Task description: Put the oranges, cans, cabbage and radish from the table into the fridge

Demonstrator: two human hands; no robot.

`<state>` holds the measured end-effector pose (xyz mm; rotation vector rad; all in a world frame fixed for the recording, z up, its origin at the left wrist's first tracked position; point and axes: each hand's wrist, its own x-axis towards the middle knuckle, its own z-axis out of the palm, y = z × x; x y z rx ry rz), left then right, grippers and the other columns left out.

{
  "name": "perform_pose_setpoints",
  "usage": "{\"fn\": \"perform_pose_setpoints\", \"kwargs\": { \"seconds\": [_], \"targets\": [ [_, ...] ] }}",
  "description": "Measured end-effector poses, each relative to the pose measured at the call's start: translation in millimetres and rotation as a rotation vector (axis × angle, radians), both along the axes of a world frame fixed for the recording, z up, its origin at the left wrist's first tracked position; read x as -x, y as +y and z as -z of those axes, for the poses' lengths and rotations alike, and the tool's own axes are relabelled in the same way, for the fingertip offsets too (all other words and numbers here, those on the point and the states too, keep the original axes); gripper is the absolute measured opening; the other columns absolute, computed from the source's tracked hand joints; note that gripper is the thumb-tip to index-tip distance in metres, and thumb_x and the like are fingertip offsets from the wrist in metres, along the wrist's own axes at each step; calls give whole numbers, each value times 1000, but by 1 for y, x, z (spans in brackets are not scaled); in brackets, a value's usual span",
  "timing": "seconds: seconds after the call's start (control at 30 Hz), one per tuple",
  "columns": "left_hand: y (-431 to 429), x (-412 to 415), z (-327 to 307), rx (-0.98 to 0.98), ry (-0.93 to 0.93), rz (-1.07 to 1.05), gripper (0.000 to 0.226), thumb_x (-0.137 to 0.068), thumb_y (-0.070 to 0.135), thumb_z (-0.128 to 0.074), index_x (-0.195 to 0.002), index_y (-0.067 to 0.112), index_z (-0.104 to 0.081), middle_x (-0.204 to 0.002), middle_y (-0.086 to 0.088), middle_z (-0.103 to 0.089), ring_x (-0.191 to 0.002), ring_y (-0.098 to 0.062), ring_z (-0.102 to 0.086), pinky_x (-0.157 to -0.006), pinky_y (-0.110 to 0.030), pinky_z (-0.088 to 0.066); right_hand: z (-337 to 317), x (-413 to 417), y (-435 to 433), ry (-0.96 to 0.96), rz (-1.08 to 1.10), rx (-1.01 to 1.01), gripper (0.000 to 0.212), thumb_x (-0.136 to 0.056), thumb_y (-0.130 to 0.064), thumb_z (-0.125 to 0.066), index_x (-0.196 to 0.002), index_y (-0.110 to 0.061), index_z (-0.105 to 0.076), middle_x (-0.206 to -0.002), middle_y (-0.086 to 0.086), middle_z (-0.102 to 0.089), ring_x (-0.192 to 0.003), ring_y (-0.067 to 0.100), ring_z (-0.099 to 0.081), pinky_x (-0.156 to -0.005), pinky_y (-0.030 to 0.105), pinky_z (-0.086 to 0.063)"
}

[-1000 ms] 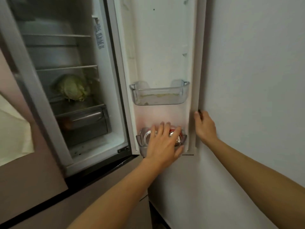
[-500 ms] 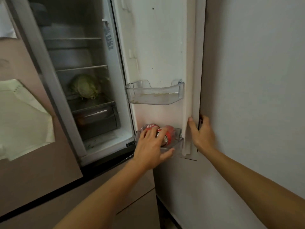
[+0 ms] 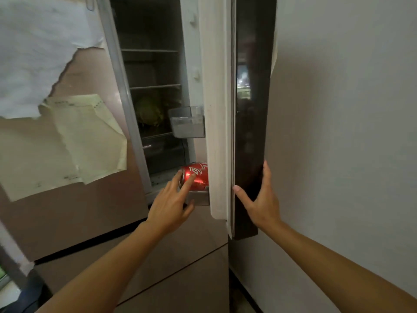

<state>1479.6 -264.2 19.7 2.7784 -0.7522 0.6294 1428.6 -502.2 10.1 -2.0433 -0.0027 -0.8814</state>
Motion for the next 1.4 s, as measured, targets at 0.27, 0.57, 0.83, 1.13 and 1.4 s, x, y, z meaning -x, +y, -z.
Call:
{"fn": "perform_pose_setpoints", "kwargs": {
  "seconds": [0.27, 0.57, 0.83, 1.13, 1.4],
  "targets": [
    [55, 2, -4, 83, -34, -109, 58, -95, 41, -48, -147, 25, -28, -154, -6, -26, -132, -22, -40, -102, -34, -43, -5, -26, 52, -84, -77, 266, 85, -79, -75, -42, -149, -36, -13, -150, -2, -31, -131, 12, -35, -97, 36, -38],
    [95, -25, -51, 261, -436, -240, 51, -96, 41, -37, -133, 8, -47, -139, -19, -44, -125, -33, -45, -103, -44, -39, -13, -105, 106, -337, -212, 496, 64, -93, -60, -34, -147, -26, -24, -158, 9, -18, -144, 26, -20, -112, 44, -22],
    [100, -85, -61, 33, -609, -395, 63, -97, 54, -30, -146, 15, -33, -153, -20, -27, -144, -36, -20, -113, -56, -22, 2, -190, 131, -589, -114, 749, 59, -90, -45, -51, -144, -25, -38, -154, 16, -28, -144, 32, -22, -113, 54, -23],
    [113, -133, -34, -101, -867, -443, 66, -95, 45, -48, -149, 17, -23, -159, -15, -4, -145, -40, -10, -113, -62, -15, 22, -251, 148, -752, -12, 824, 58, -95, -49, -42, -147, -26, -31, -160, 10, -11, -146, 28, -16, -115, 51, -14],
    [119, -144, -28, -140, -932, -461, 61, -94, 45, -48, -148, 20, -29, -159, -14, 0, -146, -39, -7, -115, -60, -12, 21, -245, 148, -746, -87, 771, 60, -90, -43, -56, -144, -24, -39, -157, 12, -21, -145, 29, -20, -114, 53, -17]
  ]
}}
